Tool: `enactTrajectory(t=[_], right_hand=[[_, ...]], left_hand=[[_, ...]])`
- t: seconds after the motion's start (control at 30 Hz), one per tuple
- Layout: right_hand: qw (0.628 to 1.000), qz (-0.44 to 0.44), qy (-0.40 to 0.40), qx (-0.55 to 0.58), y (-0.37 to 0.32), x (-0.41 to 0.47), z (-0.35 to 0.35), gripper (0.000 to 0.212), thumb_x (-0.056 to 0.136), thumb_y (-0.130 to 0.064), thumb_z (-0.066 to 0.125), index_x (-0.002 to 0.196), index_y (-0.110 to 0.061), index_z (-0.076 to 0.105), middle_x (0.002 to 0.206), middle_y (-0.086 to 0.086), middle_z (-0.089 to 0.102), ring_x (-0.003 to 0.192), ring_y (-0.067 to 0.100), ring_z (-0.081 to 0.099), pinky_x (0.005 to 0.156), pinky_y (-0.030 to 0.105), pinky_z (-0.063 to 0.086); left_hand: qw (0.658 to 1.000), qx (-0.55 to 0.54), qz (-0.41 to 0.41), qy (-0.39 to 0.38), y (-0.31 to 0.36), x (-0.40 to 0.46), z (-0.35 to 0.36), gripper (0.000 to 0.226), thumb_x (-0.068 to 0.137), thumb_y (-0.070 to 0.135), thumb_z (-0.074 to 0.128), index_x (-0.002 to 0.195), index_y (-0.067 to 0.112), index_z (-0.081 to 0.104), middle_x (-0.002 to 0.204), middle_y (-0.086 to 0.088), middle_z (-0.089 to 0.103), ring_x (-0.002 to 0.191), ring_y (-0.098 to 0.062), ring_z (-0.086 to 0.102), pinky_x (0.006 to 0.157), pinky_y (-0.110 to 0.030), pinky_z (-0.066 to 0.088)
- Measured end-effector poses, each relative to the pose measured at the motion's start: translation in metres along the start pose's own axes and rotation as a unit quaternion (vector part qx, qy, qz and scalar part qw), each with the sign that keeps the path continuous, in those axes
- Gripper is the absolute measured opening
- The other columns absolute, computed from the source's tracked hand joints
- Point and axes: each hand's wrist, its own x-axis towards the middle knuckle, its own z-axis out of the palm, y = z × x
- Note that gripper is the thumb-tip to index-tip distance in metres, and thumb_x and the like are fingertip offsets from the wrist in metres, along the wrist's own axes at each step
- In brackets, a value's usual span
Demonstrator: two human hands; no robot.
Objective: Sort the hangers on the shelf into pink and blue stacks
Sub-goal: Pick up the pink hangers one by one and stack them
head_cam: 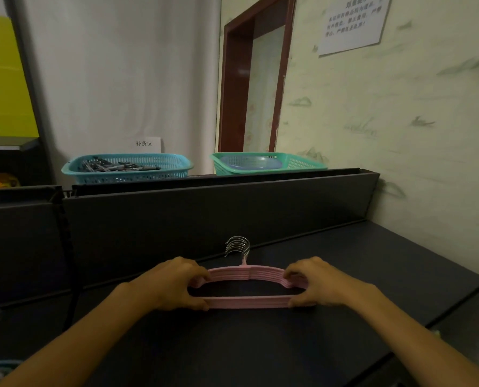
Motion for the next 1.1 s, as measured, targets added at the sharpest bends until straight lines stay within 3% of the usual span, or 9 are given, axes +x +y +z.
enactTrajectory(t=[0.17,0.73,1.1], right_hand=[[1.0,0.001,-0.006,0.002,-0.001,0.002,-0.004,0.067,0.071,-0.047,0.08,0.13,-0.026,0.056,0.128,-0.008,0.056,0.111,0.006,0.053,0.093,0.024,0.046],[0.997,0.03,-0.067,-0.003,-0.009,0.012,-0.006,0.074,0.071,-0.043,0.082,0.135,-0.022,0.051,0.134,-0.005,0.052,0.117,0.012,0.052,0.098,0.03,0.048],[0.998,0.011,-0.052,-0.018,-0.008,0.013,-0.004,0.072,0.07,-0.042,0.082,0.133,-0.021,0.054,0.129,-0.005,0.057,0.114,0.011,0.054,0.096,0.028,0.047]], left_hand=[[1.0,-0.004,-0.023,-0.01,-0.001,0.005,-0.005,0.07,0.074,0.049,0.073,0.135,0.03,0.044,0.132,0.009,0.048,0.115,-0.005,0.049,0.097,-0.026,0.046],[0.997,0.019,-0.049,-0.055,0.002,0.013,-0.009,0.072,0.074,0.048,0.074,0.136,0.029,0.043,0.137,0.003,0.039,0.121,-0.014,0.043,0.1,-0.033,0.043],[0.997,0.002,-0.058,-0.044,0.004,0.016,-0.006,0.067,0.074,0.042,0.075,0.132,0.028,0.046,0.133,0.007,0.044,0.117,-0.009,0.045,0.095,-0.025,0.043]])
